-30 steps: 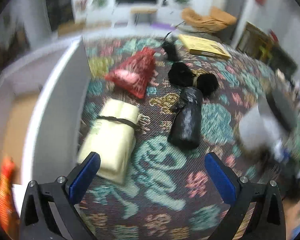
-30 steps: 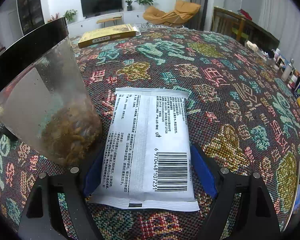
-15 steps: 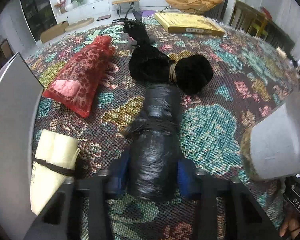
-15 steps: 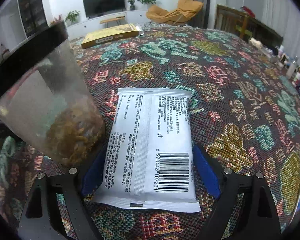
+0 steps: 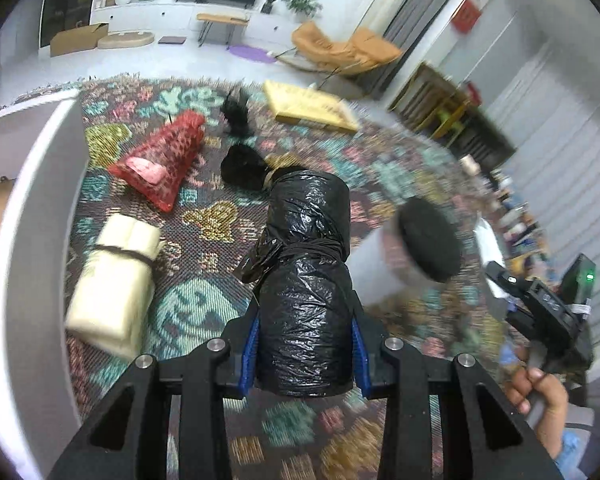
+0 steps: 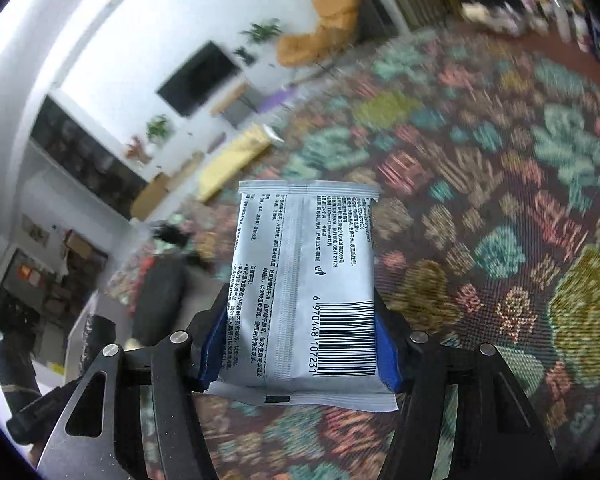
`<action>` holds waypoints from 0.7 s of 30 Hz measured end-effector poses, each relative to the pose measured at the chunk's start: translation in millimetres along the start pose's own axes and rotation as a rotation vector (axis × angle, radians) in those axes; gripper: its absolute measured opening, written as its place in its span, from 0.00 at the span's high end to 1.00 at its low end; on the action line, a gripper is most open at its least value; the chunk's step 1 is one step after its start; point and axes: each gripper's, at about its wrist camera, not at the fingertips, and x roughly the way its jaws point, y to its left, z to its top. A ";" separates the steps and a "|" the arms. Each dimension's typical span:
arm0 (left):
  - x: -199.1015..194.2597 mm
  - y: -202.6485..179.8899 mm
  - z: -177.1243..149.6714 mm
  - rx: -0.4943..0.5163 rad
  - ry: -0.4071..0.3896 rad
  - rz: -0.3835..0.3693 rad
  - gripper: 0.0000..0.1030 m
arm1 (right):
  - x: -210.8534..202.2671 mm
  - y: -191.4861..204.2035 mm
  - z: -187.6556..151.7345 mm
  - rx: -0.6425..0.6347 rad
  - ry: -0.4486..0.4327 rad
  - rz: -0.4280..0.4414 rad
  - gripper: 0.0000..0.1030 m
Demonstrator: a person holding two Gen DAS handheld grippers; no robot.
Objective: Organize soft objects
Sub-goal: 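Carry the black roll and white sachet over the white box and open both tools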
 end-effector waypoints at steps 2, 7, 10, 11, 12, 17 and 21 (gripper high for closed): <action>-40.1 7.7 -5.1 -0.002 -0.038 -0.024 0.64 | -16.2 32.0 -3.4 -0.061 -0.006 0.034 0.38; -133.4 59.3 -31.2 -0.013 -0.113 0.069 0.64 | -40.9 150.4 -42.1 -0.228 0.048 0.205 0.38; -179.7 102.3 -52.5 -0.041 -0.132 0.214 0.64 | -42.5 231.4 -82.2 -0.312 0.130 0.353 0.38; -193.5 117.5 -60.1 -0.052 -0.133 0.266 0.64 | -41.6 257.4 -97.2 -0.340 0.162 0.398 0.38; -207.5 133.8 -68.9 -0.066 -0.131 0.320 0.64 | -38.9 286.2 -115.5 -0.373 0.201 0.447 0.38; -247.0 197.7 -109.4 -0.161 -0.101 0.575 0.28 | -14.1 378.2 -194.4 -0.484 0.352 0.584 0.16; -262.8 229.9 -130.5 -0.259 -0.161 0.667 0.08 | 9.2 398.0 -228.4 -0.566 0.476 0.531 0.17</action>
